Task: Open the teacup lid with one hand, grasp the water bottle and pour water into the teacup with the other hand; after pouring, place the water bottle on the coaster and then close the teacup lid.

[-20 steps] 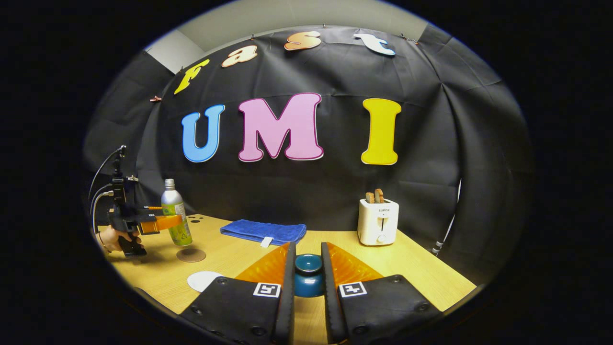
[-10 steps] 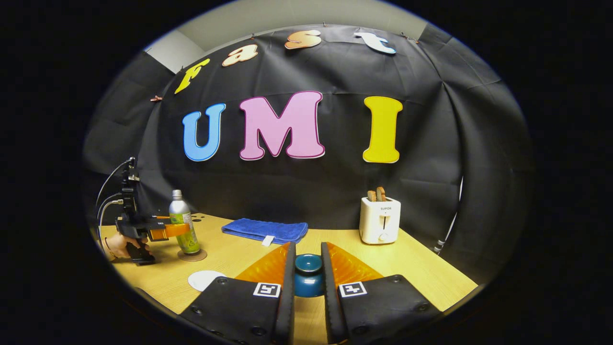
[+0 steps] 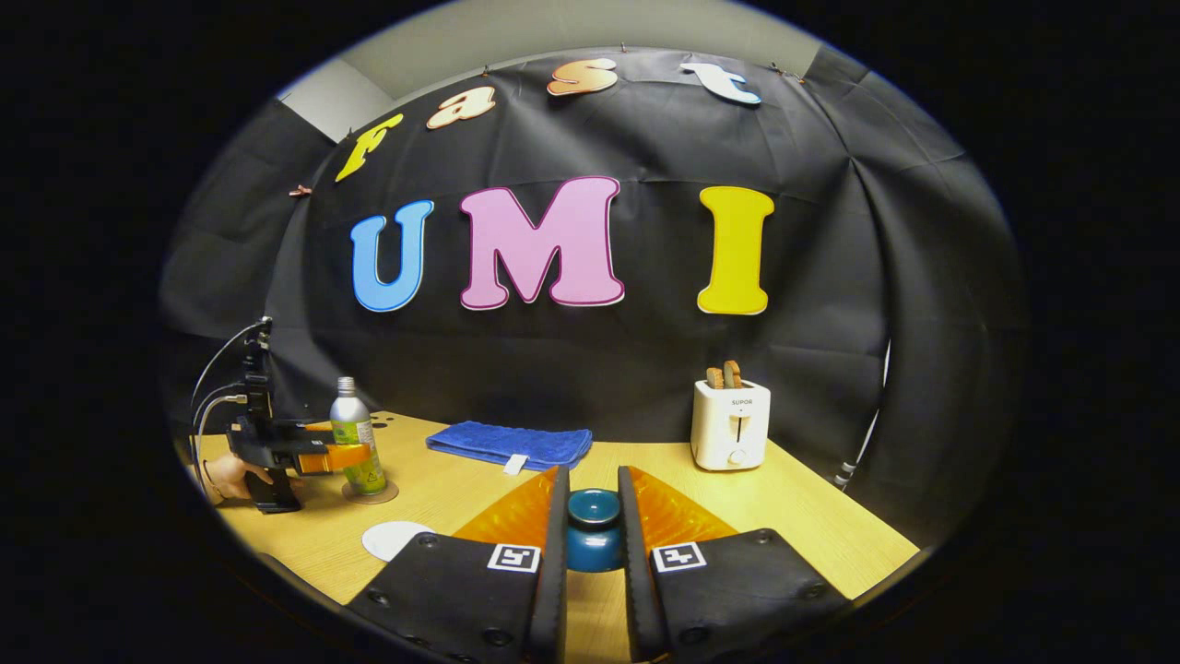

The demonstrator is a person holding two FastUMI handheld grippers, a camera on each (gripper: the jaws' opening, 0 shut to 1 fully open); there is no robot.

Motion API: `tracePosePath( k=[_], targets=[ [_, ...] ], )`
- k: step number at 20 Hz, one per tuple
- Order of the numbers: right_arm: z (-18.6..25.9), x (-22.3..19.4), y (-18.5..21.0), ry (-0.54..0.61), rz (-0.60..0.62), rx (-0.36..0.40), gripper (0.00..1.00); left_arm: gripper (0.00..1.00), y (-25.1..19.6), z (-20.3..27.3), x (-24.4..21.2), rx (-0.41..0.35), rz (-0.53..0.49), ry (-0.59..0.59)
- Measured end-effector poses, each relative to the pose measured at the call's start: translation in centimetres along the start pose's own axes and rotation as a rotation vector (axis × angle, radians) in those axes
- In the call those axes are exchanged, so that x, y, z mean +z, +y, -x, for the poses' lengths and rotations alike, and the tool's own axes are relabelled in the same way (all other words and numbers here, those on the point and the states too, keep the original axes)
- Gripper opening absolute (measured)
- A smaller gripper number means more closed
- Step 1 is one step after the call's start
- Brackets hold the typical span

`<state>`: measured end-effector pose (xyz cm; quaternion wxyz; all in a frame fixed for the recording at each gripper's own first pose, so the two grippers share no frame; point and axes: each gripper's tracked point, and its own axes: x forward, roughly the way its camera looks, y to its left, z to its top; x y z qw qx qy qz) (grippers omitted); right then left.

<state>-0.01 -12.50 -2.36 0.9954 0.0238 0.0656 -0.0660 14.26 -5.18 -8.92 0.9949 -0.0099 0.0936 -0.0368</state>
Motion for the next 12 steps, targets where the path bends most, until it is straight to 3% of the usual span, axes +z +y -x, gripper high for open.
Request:
tracePosePath(
  k=[2,4,12],
  targets=[
    [-0.2,-0.3,0.4,0.003,-0.003,0.008,0.24,0.98,-0.3,0.2,0.1,-0.001,0.005,-0.001],
    [-0.3,-0.7,1.4,0.012,-0.019,0.033,0.29,0.98,-0.3,1.1,0.2,-0.001,-0.004,-0.006],
    [-1.3,-5.0,11.5,0.109,-0.068,0.239,0.30,0.98,1.5,8.1,0.0,0.094,-0.005,-0.049]
  ],
)
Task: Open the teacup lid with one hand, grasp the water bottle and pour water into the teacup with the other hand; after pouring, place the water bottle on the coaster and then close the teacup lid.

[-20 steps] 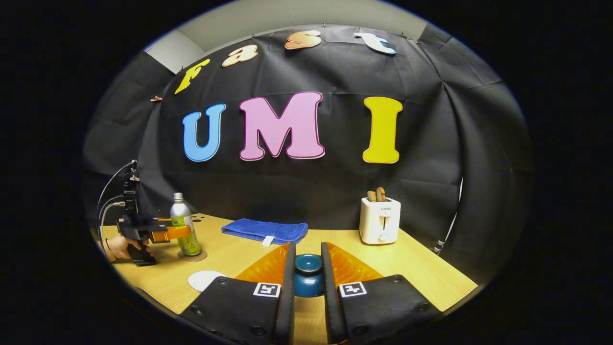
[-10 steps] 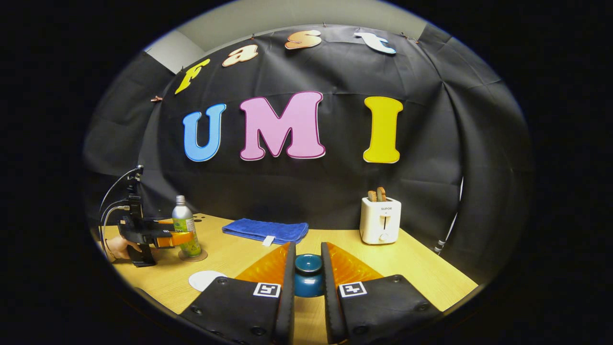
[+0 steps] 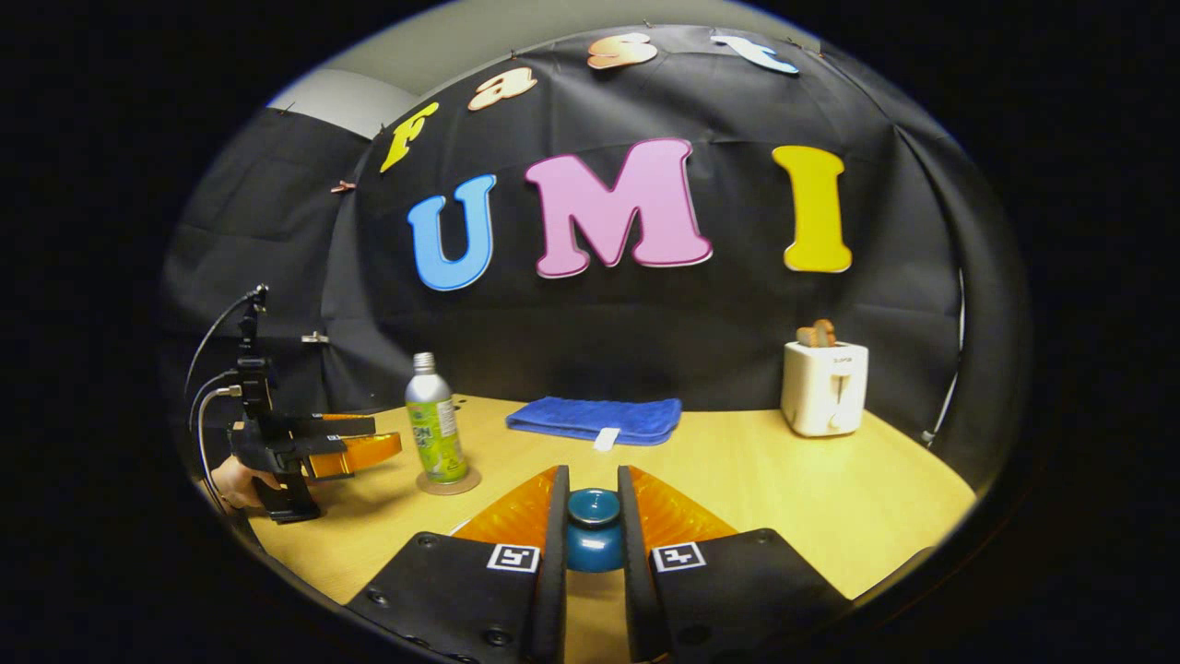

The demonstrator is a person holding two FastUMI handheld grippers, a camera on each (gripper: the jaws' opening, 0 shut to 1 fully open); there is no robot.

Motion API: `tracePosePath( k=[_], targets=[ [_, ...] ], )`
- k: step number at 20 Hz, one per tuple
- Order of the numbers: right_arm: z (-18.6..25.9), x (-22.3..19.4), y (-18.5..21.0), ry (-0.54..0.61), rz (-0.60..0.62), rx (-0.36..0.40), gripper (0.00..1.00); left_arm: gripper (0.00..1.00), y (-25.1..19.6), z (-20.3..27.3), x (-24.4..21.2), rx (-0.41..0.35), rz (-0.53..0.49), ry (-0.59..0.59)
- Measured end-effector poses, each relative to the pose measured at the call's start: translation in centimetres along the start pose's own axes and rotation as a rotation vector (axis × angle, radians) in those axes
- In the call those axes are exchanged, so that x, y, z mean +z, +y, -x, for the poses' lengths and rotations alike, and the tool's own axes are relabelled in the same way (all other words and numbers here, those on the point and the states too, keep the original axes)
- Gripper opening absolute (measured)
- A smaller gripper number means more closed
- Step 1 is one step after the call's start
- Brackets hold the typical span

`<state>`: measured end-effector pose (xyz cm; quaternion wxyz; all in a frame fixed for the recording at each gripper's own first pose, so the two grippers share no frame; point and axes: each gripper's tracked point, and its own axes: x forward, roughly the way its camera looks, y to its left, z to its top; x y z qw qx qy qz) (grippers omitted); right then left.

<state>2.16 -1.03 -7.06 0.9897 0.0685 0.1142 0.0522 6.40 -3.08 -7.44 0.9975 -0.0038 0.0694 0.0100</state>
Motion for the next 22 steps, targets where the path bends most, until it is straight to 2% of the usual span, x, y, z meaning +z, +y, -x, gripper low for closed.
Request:
tracePosePath(
  k=[1,2,3,8,10,22],
  targets=[
    [-0.3,-0.5,0.9,0.010,-0.007,0.018,0.30,0.98,0.4,0.8,0.2,0.019,0.008,-0.008],
    [-0.6,-0.9,1.7,0.019,-0.015,0.032,0.34,0.98,0.7,1.4,0.2,0.036,0.021,-0.012],
    [-0.9,-1.3,2.4,0.027,-0.019,0.043,0.30,0.98,0.9,2.1,0.1,0.049,0.037,-0.008],
    [-1.9,-2.3,4.3,0.046,-0.013,0.064,0.30,0.98,1.3,4.1,0.7,0.062,0.059,-0.041],
    [-2.4,-2.6,4.6,0.052,-0.004,0.067,0.29,0.98,0.9,4.4,0.7,0.045,0.060,-0.039],
    [-3.7,-4.8,5.3,0.110,0.047,0.052,0.30,0.98,2.2,4.6,0.6,0.061,0.040,-0.038]
  ],
)
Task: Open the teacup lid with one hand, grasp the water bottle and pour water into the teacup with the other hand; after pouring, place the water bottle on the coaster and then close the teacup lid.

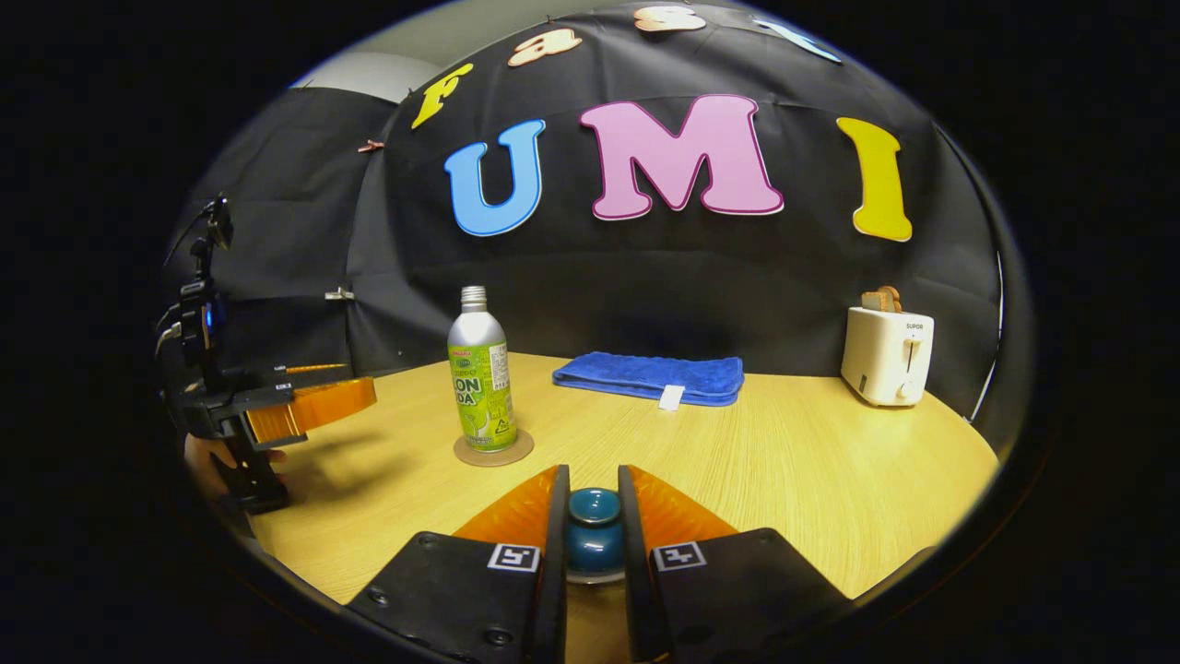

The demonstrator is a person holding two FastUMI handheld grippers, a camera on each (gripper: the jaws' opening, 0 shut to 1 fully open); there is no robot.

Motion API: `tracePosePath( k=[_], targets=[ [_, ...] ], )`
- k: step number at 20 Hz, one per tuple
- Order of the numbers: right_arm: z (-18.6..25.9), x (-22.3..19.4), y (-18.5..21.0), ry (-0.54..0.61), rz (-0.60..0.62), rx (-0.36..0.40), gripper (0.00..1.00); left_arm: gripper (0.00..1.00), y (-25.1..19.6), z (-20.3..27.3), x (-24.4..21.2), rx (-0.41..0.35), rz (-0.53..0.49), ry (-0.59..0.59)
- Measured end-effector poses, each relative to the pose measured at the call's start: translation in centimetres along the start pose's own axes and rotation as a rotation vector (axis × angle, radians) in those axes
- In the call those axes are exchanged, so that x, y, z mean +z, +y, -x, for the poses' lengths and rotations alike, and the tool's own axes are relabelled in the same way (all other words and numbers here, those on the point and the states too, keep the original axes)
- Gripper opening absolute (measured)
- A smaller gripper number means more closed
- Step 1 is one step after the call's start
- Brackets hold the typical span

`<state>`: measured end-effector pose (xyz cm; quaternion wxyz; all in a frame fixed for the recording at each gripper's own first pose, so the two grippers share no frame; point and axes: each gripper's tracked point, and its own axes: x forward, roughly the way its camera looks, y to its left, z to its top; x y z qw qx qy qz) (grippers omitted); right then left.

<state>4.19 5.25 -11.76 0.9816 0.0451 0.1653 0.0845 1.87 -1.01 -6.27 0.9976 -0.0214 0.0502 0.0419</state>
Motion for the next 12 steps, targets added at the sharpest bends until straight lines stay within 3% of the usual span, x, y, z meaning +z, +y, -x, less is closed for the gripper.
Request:
tracePosePath(
  k=[10,11,12],
  targets=[
    [-0.30,-0.88,0.27,0.055,0.002,0.021,0.30,0.98,-0.16,-0.07,-0.28,-0.007,0.014,0.005],
    [-0.36,-0.89,0.23,0.058,0.000,0.022,0.25,0.98,-0.11,-0.07,-0.25,-0.008,0.014,0.005],
    [-0.40,-0.95,0.24,0.063,-0.001,0.023,0.32,0.98,-0.12,-0.02,-0.18,-0.007,0.012,0.004]
  ],
)
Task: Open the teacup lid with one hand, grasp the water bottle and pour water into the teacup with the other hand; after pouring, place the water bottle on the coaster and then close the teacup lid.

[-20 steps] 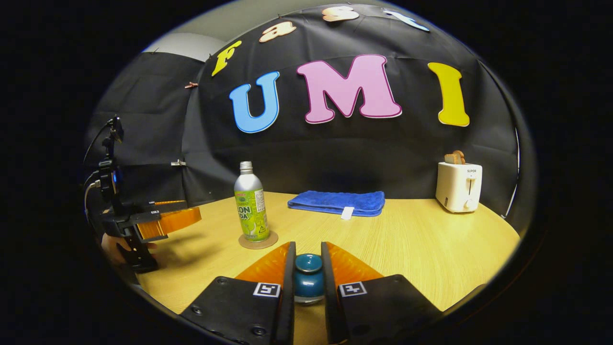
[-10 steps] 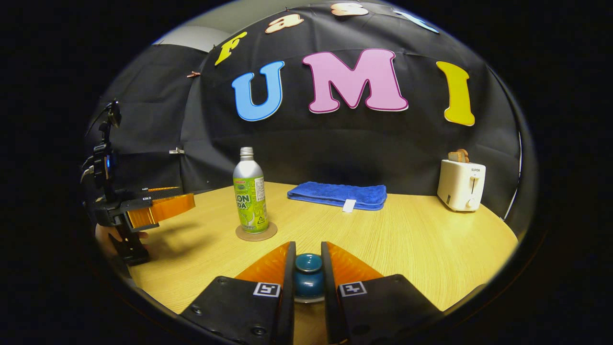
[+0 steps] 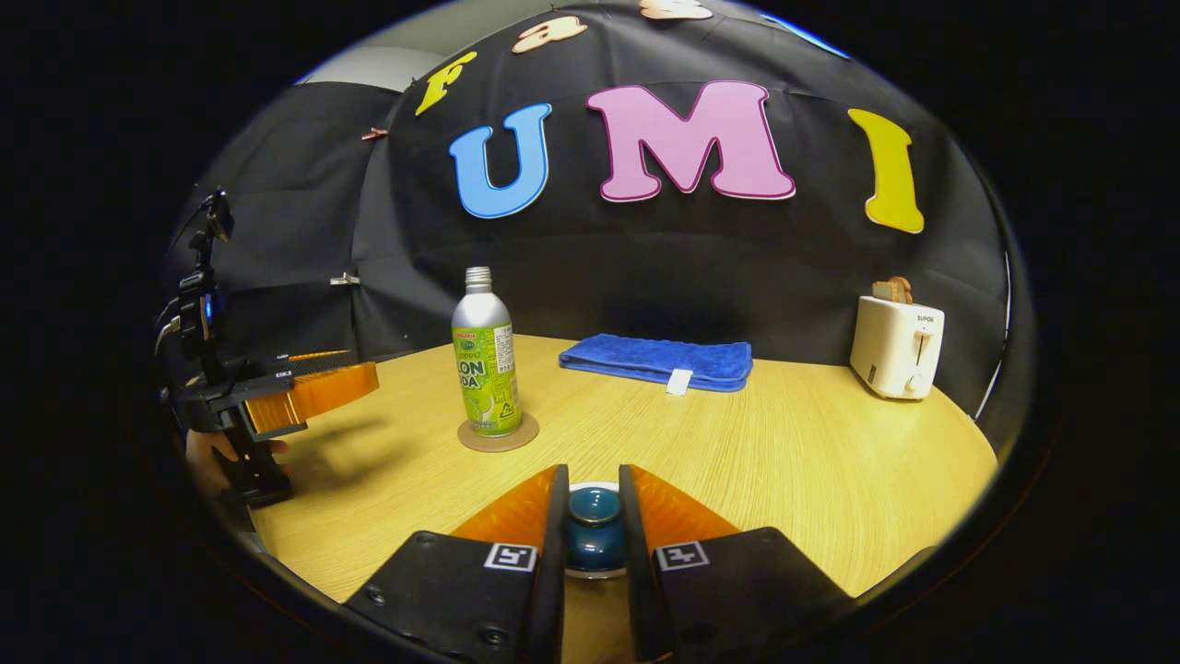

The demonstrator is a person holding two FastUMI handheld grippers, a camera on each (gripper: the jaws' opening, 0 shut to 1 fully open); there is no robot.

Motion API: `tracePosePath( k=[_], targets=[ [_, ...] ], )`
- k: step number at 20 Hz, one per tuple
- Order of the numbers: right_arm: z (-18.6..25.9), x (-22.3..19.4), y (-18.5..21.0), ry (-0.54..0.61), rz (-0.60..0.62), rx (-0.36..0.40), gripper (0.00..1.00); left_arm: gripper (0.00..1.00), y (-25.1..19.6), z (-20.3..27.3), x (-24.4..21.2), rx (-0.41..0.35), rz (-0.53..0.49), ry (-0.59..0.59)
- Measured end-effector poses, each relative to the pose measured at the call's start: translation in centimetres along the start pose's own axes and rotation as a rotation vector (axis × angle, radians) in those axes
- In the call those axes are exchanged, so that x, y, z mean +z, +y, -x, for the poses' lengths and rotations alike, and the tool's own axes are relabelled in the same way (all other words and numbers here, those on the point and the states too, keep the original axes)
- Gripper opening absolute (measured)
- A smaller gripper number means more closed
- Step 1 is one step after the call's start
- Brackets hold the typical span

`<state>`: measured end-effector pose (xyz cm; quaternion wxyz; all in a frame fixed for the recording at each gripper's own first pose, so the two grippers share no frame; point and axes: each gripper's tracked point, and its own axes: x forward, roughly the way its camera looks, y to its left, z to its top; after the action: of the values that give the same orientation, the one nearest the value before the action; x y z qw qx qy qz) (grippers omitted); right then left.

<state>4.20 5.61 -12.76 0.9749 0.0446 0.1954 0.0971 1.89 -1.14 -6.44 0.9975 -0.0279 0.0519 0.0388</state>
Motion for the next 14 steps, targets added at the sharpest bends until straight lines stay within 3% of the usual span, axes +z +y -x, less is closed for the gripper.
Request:
tracePosePath(
  k=[2,3,6,7,9,11,14],
  targets=[
    [0.1,0.0,-0.1,0.003,-0.001,-0.005,0.35,0.98,0.0,0.0,0.0,0.002,-0.001,-0.002],
    [0.1,0.0,-0.2,-0.003,-0.001,-0.009,0.44,0.98,0.0,0.0,0.0,0.002,-0.001,-0.002],
    [0.4,0.9,-0.3,-0.047,-0.013,-0.013,0.47,0.98,-0.1,0.1,0.2,-0.001,-0.002,-0.005],
    [0.7,1.4,-0.2,-0.072,-0.021,-0.009,0.43,0.98,-0.1,0.2,0.3,-0.003,0.000,-0.008],
    [1.7,2.9,-0.1,-0.126,-0.023,-0.005,0.56,0.98,-0.5,0.3,0.5,-0.010,0.005,-0.011],
    [3.3,4.3,-0.6,-0.176,-0.010,-0.019,0.60,0.98,-0.9,0.5,0.6,-0.022,0.003,-0.009],
    [6.1,6.2,-1.1,-0.239,0.024,-0.035,0.78,0.98,-1.8,0.6,0.6,-0.042,0.007,-0.004]
  ],
)
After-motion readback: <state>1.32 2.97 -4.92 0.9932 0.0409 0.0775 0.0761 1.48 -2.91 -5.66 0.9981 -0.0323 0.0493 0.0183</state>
